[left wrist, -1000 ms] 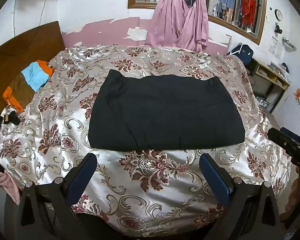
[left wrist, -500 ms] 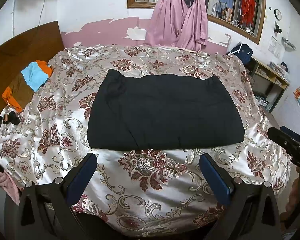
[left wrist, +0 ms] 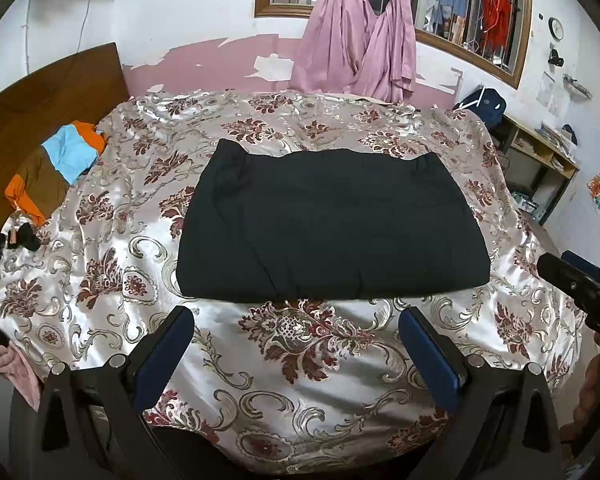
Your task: Fold large clothes
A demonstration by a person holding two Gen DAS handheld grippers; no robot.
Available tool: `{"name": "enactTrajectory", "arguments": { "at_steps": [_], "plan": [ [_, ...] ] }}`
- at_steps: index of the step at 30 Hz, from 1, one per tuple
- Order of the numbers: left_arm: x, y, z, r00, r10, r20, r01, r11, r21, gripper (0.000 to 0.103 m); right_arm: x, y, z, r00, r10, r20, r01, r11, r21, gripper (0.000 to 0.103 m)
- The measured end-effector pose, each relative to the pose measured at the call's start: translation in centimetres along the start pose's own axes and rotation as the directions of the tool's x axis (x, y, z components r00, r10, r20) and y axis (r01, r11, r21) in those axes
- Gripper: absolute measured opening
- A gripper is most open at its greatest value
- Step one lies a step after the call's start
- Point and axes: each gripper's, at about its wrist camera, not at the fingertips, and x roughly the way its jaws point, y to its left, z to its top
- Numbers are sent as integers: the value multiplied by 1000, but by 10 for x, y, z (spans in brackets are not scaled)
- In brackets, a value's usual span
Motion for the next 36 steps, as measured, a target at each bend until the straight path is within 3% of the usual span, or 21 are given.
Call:
{"name": "enactTrajectory", "arguments": {
  "at_steps": [24,27,34,36],
  "plan": [
    [-5,2,8,1000,-15,14,15,1000,13,103,-2,-2,6,1000,0,11,0,1000,-9,96],
    [-8,4,9,999,-38,24,38,999,-1,103,-2,0,6,1000,-2,9,2,1000,-14,96],
    [-16,5,7,997,-11,78,12,1000,-18,103,-5,0,12,1000,0,14,1,1000,-23,96],
    [-12,8,6,998,-23,59,26,999,-43,103,-6,1,12,1000,-2,11,2,1000,-23,96]
  ]
}}
